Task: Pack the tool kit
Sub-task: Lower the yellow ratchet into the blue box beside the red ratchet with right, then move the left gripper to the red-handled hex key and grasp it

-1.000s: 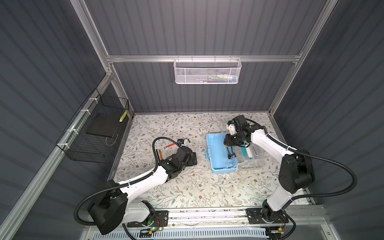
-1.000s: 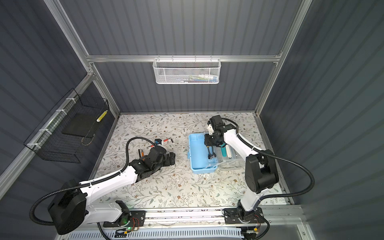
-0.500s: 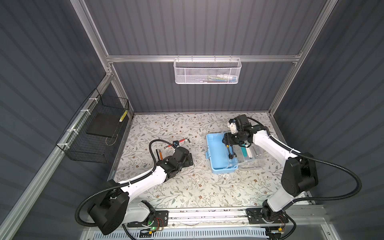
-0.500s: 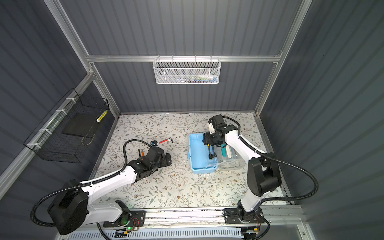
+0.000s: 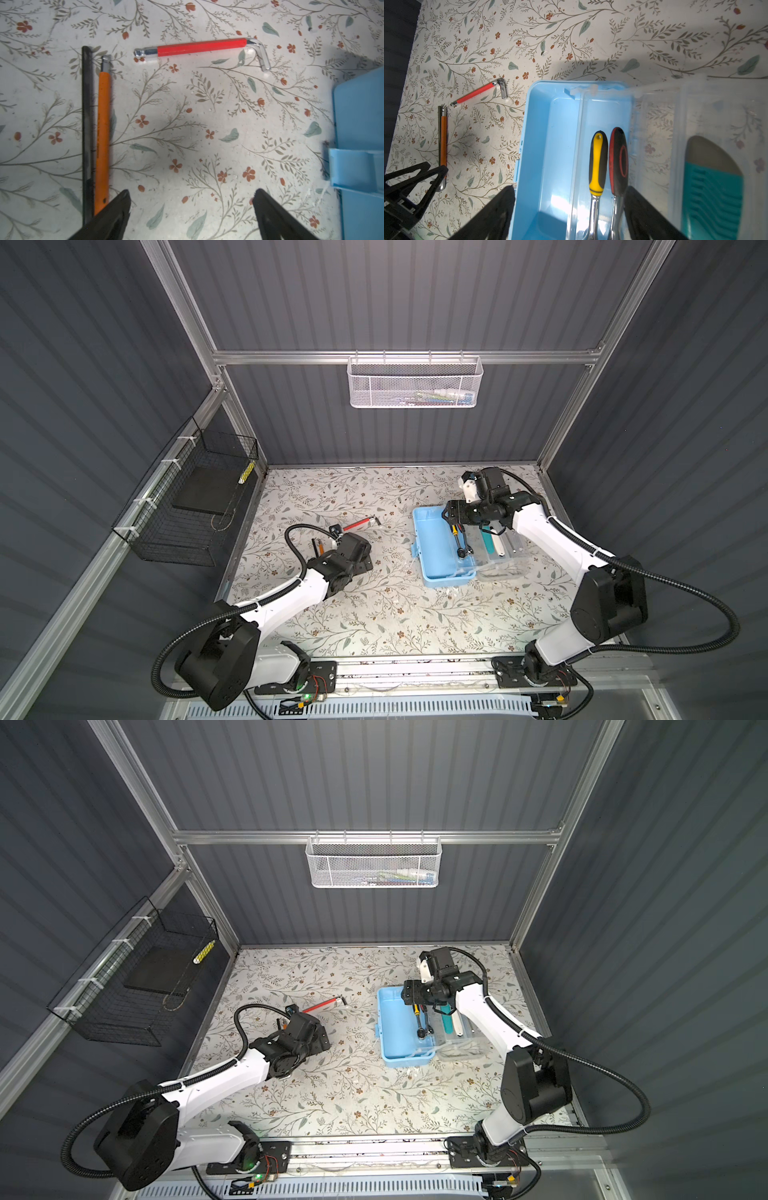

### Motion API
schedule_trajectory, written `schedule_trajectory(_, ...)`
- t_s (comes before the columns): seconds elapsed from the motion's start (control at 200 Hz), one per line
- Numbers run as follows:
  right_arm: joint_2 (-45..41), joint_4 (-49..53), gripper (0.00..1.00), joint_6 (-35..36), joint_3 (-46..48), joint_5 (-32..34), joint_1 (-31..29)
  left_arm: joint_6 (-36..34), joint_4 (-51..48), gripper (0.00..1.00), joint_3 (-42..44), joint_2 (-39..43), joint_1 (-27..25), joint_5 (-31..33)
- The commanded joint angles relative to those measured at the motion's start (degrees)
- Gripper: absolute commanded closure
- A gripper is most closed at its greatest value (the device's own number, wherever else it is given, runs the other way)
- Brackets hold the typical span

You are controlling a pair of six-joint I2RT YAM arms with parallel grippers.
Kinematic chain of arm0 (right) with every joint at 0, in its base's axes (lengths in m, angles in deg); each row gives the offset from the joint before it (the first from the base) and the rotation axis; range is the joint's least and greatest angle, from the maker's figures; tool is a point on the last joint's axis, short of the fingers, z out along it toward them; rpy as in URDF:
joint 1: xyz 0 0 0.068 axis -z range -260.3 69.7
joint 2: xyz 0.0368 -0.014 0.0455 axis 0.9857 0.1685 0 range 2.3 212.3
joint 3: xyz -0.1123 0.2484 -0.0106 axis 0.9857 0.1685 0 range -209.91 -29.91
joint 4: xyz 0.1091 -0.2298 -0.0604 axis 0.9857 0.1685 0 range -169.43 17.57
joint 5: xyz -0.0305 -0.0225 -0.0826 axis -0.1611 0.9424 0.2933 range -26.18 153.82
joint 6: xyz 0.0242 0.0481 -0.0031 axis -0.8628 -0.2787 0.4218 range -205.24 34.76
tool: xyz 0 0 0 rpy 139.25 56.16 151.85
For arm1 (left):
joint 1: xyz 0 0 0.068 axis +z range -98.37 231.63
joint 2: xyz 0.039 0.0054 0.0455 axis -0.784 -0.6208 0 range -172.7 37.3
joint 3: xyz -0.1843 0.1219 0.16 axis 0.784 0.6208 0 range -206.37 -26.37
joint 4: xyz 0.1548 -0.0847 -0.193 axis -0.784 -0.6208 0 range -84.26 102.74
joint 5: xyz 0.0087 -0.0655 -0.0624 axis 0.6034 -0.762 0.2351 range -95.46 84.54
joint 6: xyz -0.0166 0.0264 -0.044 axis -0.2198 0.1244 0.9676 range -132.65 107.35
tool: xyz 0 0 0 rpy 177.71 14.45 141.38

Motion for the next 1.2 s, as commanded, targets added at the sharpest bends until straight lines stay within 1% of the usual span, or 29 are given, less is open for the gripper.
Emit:
schedule_trajectory(0.0,-0.37,-0.09,0.15,-0.45,0.38,-0.16,-0.21,1.23,-3.01,0.07,0.10,-0.91,2.27,-0.94)
schedule_trajectory(0.165,-0.45,0.04,0.14,-0.45,0.42,1.03,-0.20,0.06,-3.15,0.08,0.36,-1.64,4.77,-1.03)
schedule_trajectory(0.245,-0.45,0.17,0.13,-0.70,0.21,1.01,-0.18,-1.14,-2.29,0.08,-0.93,-2.77,5.90,-1.27)
schedule_trajectory(0.385,0.16,0.69,0.13,-1.23,-0.44,1.44,-0.18,-4.71,-2.05,0.08,-6.07,-7.71,7.94,-2.45)
schedule_trajectory(0.54,0.68,1.36,0.13,-1.77,-1.18,2.02,-0.21,-10.25,-1.54,0.09,-11.69,-14.57,11.63,-5.89)
schedule_trajectory(0.615,0.74,1.62,0.13,-1.77,-1.60,2.45,-0.07,-14.10,-0.27,0.11,-13.70,-17.27,13.37,-8.38)
schedule_trajectory(0.75,1.10,2.28,0.12,-1.59,-2.56,2.89,0.49,-20.35,-0.33,0.11,-19.06,-22.32,15.39,-8.98)
schedule_trajectory(0.86,1.50,2.84,0.12,-1.26,-3.57,2.94,1.18,-26.33,0.28,0.15,-24.00,-26.88,16.64,-12.54)
schedule_trajectory(0.91,1.65,3.12,0.12,-1.11,-3.95,2.94,1.42,-29.04,-0.45,0.17,-26.49,-29.13,16.96,-14.12)
schedule_trajectory(1.006,1.92,3.79,0.11,-0.65,-4.70,3.03,1.75,-34.06,-2.45,0.20,-31.19,-33.24,16.97,-14.98)
schedule_trajectory(1.076,2.01,4.16,0.11,-0.37,-4.91,3.29,1.84,-37.86,-2.75,0.21,-33.13,-35.70,17.14,-15.20)
schedule_trajectory(1.196,1.68,4.35,0.11,-0.25,-4.65,3.34,2.32,-43.70,-5.21,0.27,-36.21,-39.44,17.32,-15.70)
